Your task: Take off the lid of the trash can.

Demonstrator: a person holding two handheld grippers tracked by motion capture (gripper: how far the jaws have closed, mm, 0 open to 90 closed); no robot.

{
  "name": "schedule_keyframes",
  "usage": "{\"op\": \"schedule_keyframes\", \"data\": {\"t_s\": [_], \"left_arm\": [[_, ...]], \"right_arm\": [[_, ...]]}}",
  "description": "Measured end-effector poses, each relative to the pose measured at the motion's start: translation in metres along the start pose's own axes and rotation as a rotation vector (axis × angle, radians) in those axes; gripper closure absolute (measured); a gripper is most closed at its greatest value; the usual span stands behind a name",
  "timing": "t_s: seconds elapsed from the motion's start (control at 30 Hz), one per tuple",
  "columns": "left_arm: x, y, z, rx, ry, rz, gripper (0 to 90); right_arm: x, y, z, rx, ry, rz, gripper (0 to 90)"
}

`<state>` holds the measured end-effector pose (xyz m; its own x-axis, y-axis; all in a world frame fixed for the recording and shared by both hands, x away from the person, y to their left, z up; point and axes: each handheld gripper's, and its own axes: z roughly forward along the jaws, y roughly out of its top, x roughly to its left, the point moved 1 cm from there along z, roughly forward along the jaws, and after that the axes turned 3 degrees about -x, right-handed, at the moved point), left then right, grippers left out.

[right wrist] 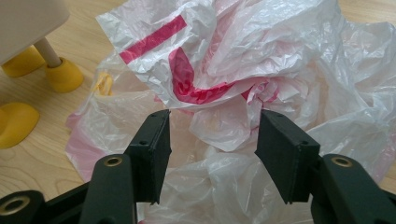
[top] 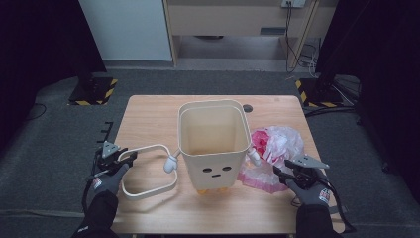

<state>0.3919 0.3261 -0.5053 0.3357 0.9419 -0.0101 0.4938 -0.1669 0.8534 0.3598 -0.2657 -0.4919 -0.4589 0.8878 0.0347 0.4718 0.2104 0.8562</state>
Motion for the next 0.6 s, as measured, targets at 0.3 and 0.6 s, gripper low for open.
{"op": "schedule_keyframes", "data": {"t_s": [0.3,0.6], "left_arm": [[0.004,-0.012,0.006,0.072,-0.003,-0.015,52.5],[0.003,-0.020,0.011,0.148,-0.026,-0.012,41.1]], "right_arm": [[0.000,0.000,0.000,-0.004,0.000,0.006,44.5],[0.000,0.002,-0.002,-0.021,-0.004,0.022,45.2]]}}
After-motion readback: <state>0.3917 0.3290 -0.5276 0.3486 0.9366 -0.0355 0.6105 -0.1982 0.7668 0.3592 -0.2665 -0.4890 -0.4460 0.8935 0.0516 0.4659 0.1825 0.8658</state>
